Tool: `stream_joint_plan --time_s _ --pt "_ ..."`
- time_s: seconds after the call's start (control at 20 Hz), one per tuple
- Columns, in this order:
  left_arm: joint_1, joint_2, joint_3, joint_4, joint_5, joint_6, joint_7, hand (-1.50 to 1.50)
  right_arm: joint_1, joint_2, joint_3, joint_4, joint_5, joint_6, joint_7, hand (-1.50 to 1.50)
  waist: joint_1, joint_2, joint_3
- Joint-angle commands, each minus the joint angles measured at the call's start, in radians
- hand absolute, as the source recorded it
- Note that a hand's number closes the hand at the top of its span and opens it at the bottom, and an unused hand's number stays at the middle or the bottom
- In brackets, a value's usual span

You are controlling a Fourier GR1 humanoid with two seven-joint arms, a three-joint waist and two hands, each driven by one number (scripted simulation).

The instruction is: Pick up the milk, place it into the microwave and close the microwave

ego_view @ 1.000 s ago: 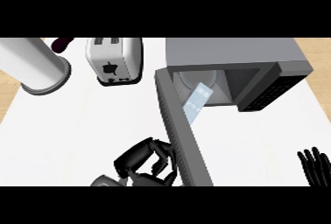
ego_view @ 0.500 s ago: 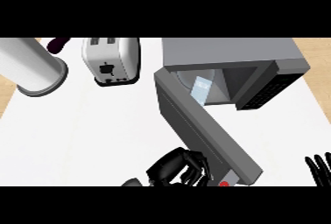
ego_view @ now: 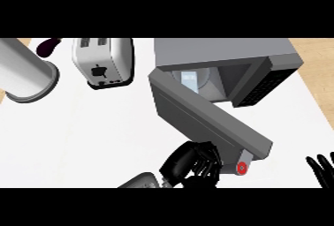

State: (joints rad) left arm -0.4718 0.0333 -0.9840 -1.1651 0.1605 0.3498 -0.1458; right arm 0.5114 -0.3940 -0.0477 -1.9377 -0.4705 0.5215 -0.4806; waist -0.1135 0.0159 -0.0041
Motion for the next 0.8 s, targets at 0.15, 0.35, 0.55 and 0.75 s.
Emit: stream_joint_plan --time_s 0.15,0.35,0.55,0.75 --pt "-0.125 -0.032 -0.044 0.016 0.134 0.176 -0.038 1.50 -0.010 -0.016 0.042 -0.097 -0.040 -0.014 0.090 -1.50 -0.028 0.008 -0.002" --pt "-0.212 -0.032 -0.001 0.060 0.207 0.222 -0.047 1.50 0.007 -0.029 0.037 -0.151 -0.068 -0.032 0.131 -1.50 -0.058 0.012 -0.002" --pt "-0.289 -0.033 0.021 0.125 0.261 0.260 -0.067 1.50 -0.011 -0.052 0.019 -0.181 -0.109 -0.053 0.176 -1.50 -0.068 0.020 -0.001" --pt "-0.341 -0.033 0.045 0.192 0.322 0.274 -0.110 1.50 -0.012 -0.057 0.015 -0.213 -0.131 -0.078 0.209 -1.50 -0.081 0.026 -0.001"
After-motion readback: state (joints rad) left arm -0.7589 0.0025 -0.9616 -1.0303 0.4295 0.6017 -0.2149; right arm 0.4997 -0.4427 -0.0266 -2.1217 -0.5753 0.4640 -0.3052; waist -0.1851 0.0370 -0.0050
